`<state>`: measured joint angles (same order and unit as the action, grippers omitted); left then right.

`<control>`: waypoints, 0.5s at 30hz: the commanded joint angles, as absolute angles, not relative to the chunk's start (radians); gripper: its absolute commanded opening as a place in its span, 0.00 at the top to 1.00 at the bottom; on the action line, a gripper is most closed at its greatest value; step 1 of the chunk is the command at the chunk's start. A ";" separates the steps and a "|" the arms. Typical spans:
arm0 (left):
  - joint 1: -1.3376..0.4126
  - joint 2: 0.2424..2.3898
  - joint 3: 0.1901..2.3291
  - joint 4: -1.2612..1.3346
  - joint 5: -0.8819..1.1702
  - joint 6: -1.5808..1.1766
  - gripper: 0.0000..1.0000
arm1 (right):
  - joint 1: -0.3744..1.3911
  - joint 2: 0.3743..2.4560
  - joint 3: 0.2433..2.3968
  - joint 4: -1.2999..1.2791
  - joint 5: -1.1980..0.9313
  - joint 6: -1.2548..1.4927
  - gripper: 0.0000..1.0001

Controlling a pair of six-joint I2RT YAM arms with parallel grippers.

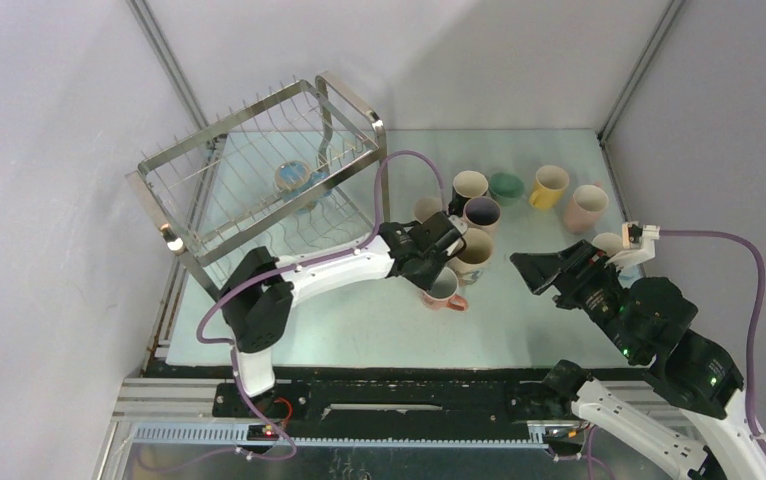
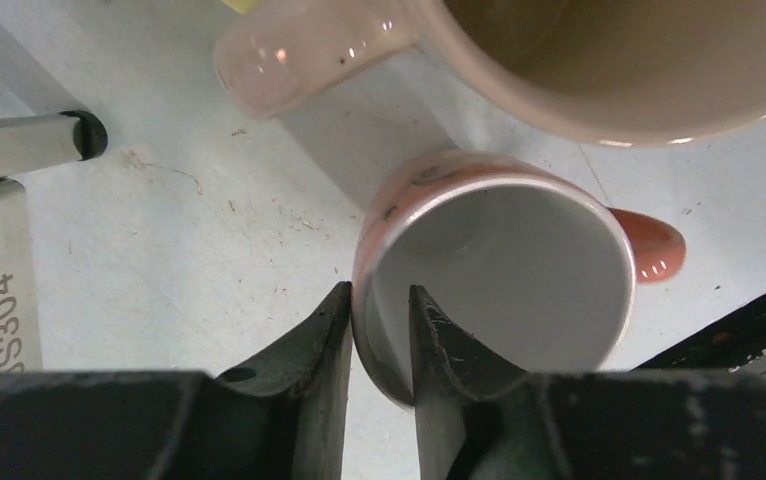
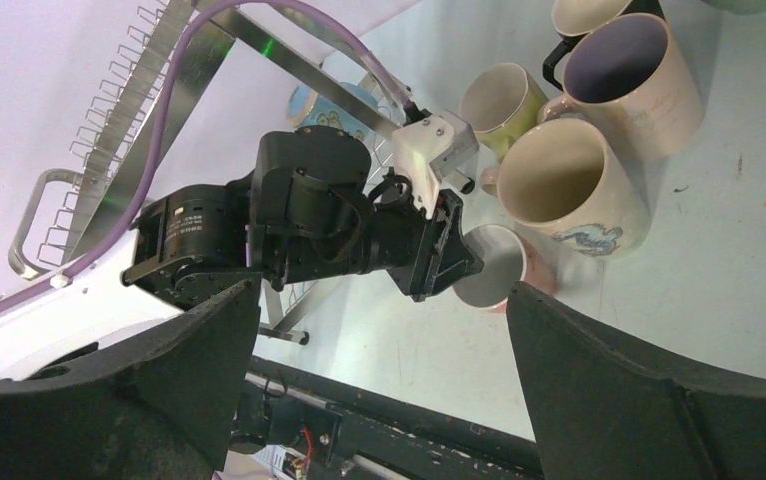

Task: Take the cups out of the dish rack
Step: Place the cup at the center of the board.

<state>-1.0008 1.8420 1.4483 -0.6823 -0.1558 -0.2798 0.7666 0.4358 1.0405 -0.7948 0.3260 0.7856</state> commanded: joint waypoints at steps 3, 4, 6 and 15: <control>-0.991 1.835 1.528 -0.684 -0.180 -0.275 0.64 | 0.772 0.449 1.038 -0.777 0.312 0.761 0.00; -0.992 1.834 1.530 -0.684 -0.181 -0.275 0.63 | 0.772 0.448 1.038 -0.777 0.311 0.761 0.00; -0.992 1.827 1.535 -0.684 -0.183 -0.273 0.59 | 0.772 0.448 1.038 -0.777 0.310 0.762 0.00; -0.991 1.765 1.560 -0.686 -0.199 -0.248 0.43 | 0.772 0.457 1.036 -0.772 0.300 0.764 0.00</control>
<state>-0.9981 1.8381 1.4868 -0.6964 -0.1791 -0.2760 0.7666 0.4412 1.0405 -0.7948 0.3046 0.7856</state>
